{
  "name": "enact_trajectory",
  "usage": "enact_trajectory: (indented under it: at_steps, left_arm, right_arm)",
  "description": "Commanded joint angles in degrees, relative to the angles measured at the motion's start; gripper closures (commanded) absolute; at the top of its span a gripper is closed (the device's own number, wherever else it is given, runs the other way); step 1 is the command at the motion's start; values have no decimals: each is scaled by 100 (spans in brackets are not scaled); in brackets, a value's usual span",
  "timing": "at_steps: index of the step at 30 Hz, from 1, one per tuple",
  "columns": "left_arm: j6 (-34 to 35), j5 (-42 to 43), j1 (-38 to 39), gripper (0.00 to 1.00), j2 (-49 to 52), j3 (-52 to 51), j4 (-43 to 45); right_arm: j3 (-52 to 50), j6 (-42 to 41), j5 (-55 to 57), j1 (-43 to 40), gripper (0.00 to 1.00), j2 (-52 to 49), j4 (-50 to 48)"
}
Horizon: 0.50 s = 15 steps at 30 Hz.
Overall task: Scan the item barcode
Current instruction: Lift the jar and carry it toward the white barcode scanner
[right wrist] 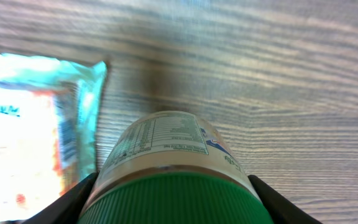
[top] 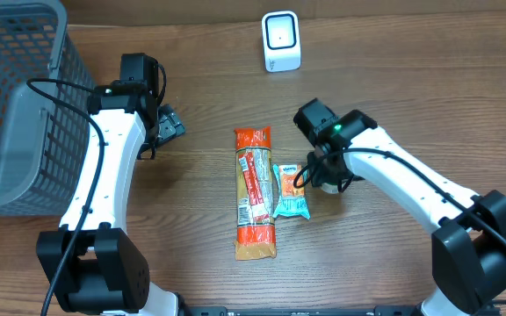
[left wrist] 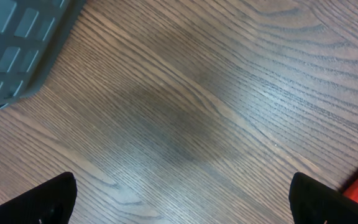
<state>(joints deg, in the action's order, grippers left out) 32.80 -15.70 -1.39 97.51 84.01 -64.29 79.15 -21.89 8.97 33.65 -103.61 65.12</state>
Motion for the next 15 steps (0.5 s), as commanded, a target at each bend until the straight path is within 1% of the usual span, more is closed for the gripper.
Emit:
enact_trajectory:
  at_steps: [1,6,11,15]
  left_arm:
    - [-66,-79,33,0,-109,85,4]
    - [-68,-79,31,0,-109,85,2]
    - [-68,-79,33,0,-109,85,4]
    - [-68,-79,33,0,-109,85,4]
  right_arm:
    - [417,278,-315,-83,86,348,59]
    - [997,317,-483,-168,85,605,483]
    - [2118,315,-483,-190,85,610,1340]
    - [3077,308,-505,-190,85,601,1849]
